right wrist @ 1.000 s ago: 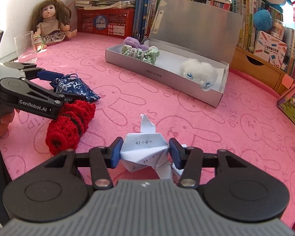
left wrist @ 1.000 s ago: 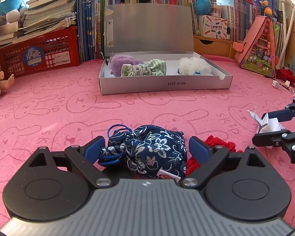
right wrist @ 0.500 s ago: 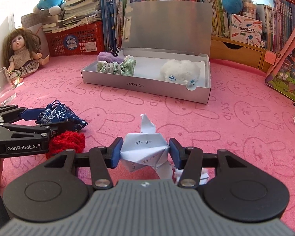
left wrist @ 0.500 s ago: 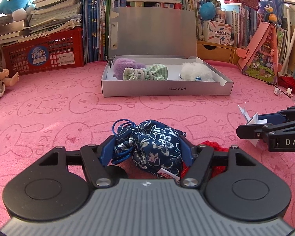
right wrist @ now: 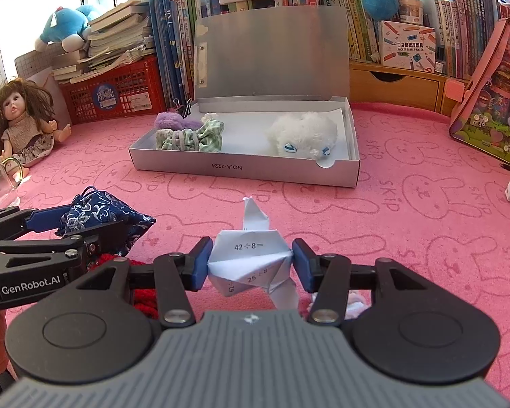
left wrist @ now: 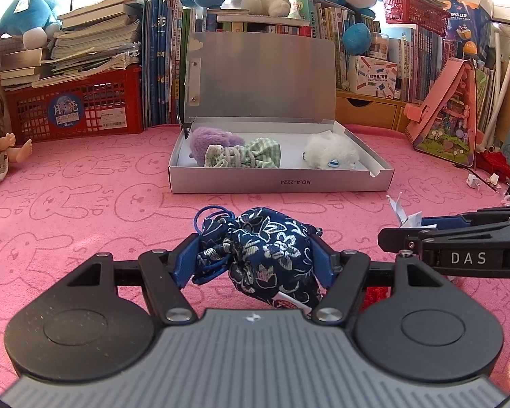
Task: Organize objects
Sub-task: 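Carry the blue floral pouch and folded paper over the silver box with both grippers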
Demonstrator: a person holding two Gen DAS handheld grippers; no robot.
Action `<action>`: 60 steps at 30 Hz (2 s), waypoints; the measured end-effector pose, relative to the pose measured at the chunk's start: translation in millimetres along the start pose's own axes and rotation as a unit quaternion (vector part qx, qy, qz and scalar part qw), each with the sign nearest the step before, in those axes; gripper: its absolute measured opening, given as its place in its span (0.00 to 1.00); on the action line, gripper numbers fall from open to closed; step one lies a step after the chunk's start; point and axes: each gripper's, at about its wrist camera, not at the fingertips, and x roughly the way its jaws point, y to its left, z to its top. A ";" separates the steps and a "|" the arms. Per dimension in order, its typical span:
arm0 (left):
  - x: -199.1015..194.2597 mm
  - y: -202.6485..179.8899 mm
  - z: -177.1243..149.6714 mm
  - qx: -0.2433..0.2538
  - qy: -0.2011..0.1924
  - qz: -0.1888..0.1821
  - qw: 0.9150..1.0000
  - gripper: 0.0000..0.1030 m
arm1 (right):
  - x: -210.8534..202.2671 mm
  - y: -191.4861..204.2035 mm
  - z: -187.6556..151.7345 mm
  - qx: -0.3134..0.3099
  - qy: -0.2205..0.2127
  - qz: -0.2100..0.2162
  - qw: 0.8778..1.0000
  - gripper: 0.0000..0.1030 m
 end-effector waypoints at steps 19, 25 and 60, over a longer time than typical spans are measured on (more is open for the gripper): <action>22.9 3.4 64.3 0.004 -0.028 0.008 1.000 0.70 | 7.2 -30.3 56.4 0.023 -0.036 -0.019 0.999 0.55; 38.1 10.8 80.5 -0.013 -0.036 -0.005 0.999 0.70 | 11.4 -39.9 72.2 0.030 -0.051 -0.027 0.998 0.55; 222.3 35.4 159.1 -0.031 0.024 0.018 0.999 0.70 | 152.8 -98.4 166.0 0.111 -0.003 -0.004 0.994 0.56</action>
